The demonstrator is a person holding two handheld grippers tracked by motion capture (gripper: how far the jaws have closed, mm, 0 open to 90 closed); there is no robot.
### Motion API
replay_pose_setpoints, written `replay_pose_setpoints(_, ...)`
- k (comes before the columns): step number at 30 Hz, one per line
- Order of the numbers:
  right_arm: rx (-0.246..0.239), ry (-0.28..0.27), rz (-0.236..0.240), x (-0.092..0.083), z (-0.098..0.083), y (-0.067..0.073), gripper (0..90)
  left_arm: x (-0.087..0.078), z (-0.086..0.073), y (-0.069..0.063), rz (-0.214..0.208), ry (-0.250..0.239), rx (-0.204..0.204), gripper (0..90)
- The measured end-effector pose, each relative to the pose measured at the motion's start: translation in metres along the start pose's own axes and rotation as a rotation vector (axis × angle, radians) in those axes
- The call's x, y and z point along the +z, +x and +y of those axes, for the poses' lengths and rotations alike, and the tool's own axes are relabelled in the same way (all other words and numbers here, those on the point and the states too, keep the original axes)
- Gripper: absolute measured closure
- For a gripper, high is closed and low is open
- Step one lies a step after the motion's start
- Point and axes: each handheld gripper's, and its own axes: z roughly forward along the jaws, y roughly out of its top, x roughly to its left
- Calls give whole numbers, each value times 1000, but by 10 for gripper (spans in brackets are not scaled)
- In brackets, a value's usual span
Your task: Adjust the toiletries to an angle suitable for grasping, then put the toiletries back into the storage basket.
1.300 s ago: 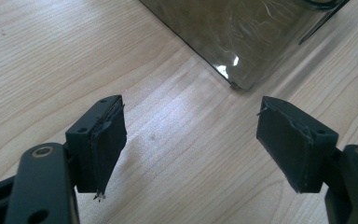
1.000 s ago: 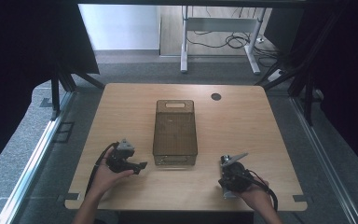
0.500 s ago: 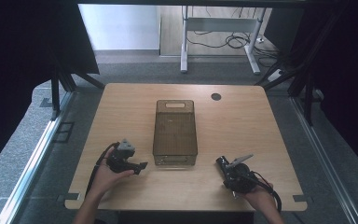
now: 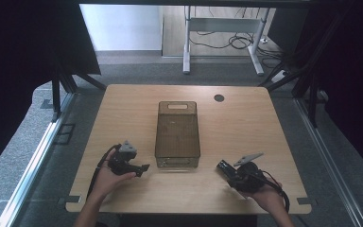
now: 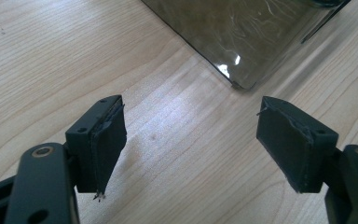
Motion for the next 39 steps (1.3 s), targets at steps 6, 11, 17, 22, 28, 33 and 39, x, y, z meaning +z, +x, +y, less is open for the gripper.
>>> replay_pose_setpoints(6,-13,-55,-58,-10,12,-6,475,-2,1,-1,-1,-6,0,244)
replay_pose_setpoints(11,-27,-32,-78,-7,19,-7,413,1,0,0,-2,1,2,243)
replay_pose_setpoints(17,-19,32,-112,2,25,-12,375,-3,2,-4,-8,-14,2,243)
replay_pose_setpoints(22,-21,78,-113,10,28,-14,376,-1,1,0,-4,-3,-2,244)
replay_pose_setpoints(28,-50,149,-122,22,33,-13,374,-2,1,0,-6,-6,-1,243)
replay_pose_setpoints(33,-51,182,-127,31,34,-14,374,-3,1,1,-8,-9,-2,243)
replay_pose_setpoints(39,-54,228,-130,37,33,-16,375,-2,1,2,-5,-6,-1,244)
